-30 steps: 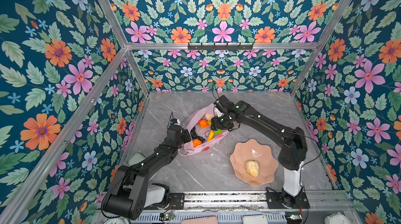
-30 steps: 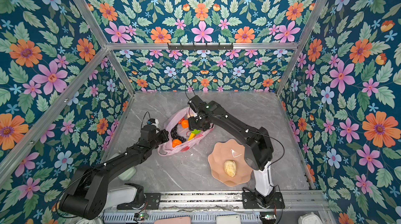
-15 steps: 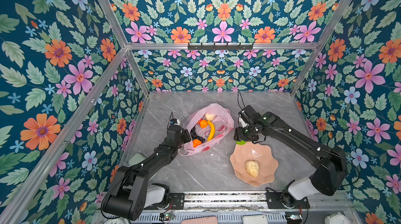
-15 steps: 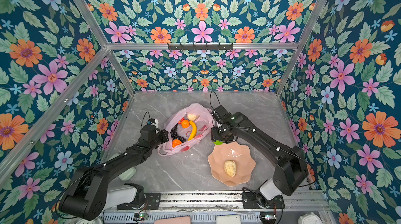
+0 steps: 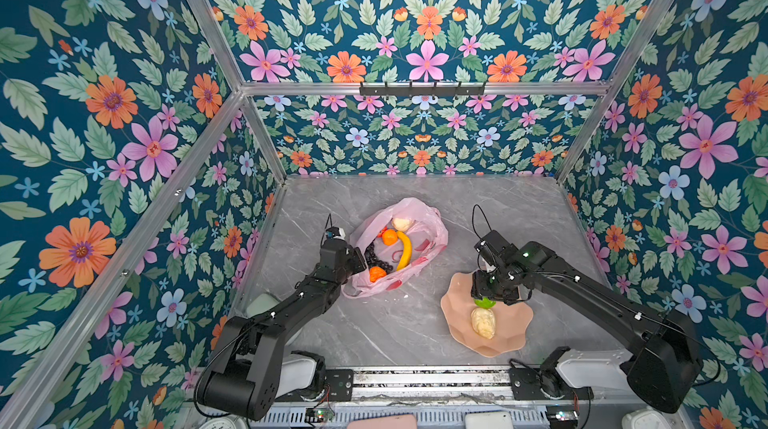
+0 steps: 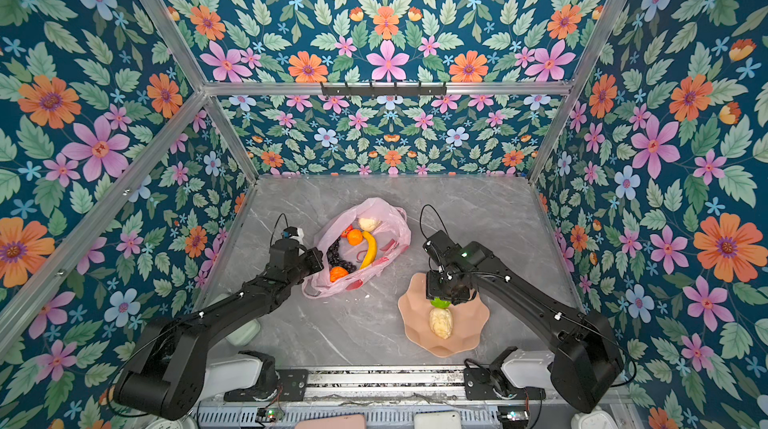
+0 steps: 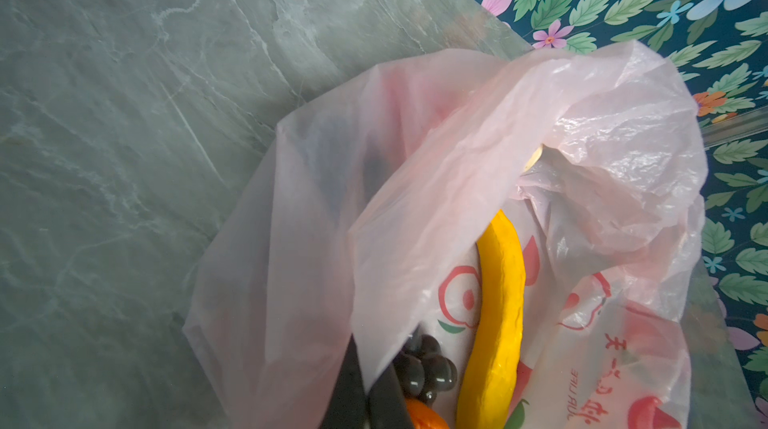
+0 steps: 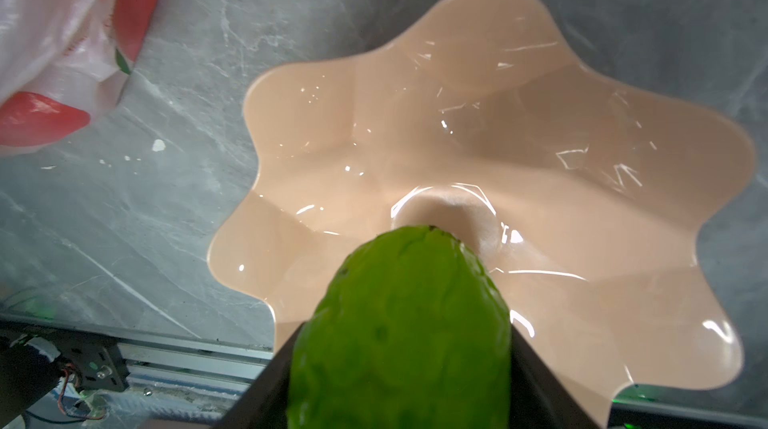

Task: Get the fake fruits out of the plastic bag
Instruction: 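Lower the green fruit into the bowl and open the right gripper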

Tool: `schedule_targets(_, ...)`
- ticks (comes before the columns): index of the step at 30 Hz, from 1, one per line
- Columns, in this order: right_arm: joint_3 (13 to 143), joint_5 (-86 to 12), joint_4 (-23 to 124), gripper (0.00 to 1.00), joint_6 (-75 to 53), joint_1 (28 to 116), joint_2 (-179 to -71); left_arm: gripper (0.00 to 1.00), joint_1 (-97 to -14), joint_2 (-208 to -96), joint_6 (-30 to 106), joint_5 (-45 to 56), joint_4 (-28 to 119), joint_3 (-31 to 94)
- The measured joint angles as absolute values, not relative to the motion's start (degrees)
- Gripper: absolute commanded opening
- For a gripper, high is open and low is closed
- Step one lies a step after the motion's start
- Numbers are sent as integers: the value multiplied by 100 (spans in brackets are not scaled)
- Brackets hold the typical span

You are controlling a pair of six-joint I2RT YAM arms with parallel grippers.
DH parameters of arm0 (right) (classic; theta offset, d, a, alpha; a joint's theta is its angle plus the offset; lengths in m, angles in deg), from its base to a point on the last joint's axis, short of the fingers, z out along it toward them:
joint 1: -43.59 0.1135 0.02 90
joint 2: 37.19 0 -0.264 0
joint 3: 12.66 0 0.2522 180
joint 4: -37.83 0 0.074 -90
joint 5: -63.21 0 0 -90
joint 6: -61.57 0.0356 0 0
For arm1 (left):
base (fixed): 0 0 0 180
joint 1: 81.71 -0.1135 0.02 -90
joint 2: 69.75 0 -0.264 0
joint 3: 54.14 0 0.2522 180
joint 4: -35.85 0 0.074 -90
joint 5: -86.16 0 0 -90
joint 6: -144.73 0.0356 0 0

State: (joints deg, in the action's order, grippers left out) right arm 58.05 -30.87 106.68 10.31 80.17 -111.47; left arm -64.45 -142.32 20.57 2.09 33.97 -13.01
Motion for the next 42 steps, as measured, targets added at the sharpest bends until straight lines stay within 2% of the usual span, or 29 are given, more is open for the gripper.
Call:
schedule_targets(28,5324,-2619,9881,61,1322,8017,-11975,0,-6443,-14234,2082,205,3405,-1301)
schedule_targets(42,5165,-2623,9614,71,1461,8017,-12255,0,-6443,-14234,2145,196,3414,-1301)
